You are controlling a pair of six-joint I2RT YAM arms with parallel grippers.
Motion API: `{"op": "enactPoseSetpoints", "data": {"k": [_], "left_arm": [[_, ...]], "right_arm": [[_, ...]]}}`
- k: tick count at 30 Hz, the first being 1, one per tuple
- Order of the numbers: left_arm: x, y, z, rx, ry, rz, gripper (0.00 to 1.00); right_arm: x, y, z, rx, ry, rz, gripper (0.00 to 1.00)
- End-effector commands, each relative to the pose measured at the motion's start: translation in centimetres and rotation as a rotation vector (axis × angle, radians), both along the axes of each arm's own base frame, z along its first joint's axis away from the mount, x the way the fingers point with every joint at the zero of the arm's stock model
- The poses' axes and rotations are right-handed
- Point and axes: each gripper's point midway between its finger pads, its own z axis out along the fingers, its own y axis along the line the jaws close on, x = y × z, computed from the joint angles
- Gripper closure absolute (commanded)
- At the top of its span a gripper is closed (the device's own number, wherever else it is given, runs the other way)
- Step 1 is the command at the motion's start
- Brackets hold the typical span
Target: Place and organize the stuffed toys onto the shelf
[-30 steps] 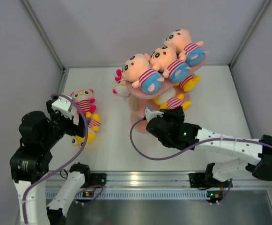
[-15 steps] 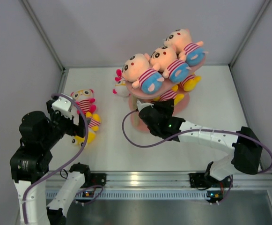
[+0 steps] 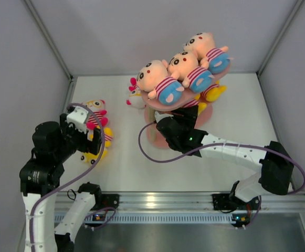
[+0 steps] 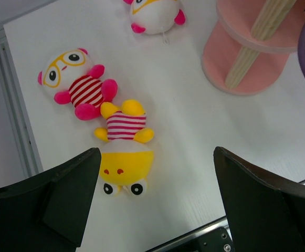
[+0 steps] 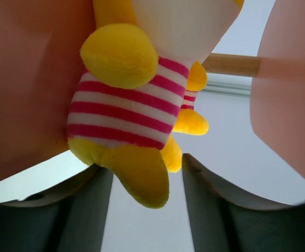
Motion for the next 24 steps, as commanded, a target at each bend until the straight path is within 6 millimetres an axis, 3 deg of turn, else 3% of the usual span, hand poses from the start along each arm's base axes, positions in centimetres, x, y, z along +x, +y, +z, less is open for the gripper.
{"op": "enactPoseSetpoints", "data": {"k": [1, 3, 7, 11, 17, 20, 24], "left_arm": [[1.4, 0.7, -2.3, 0.046, 0.058, 0.026, 0.05], [2.1, 1.3, -5.1, 0.089, 0.141, 0.045, 0.05], [3.1, 3.6, -11.5, 0.220, 0.343, 0.116, 0.06], [2.3, 7.9, -17.6, 0.443, 0.556, 0.242, 0.07], [3.7, 10.1, -21.8, 0.559, 0.645, 0.288, 0.06], [3.8, 10.0, -24.1, 0.556, 0.716, 0.261, 0.07], [5.8, 9.2, -26.0, 0.560, 0.659, 0.175, 0.11]], "right_arm": [[-0.1, 0.1, 1.2, 0.048, -0.004, 0.002, 0.42], [-0.5, -0.2, 1.3, 0.053, -0.001, 0.002, 0.32], [-1.4, -0.1, 1.8, 0.079, -0.003, 0.020, 0.23], [-2.0, -0.1, 2.3, 0.112, -0.010, 0.034, 0.19], [-2.6, -0.3, 2.3, 0.127, 0.002, 0.038, 0.13], [-3.1, -0.3, 2.1, 0.144, 0.011, 0.044, 0.10], [-3.7, -0.3, 1.7, 0.185, 0.042, 0.074, 0.10]]}}
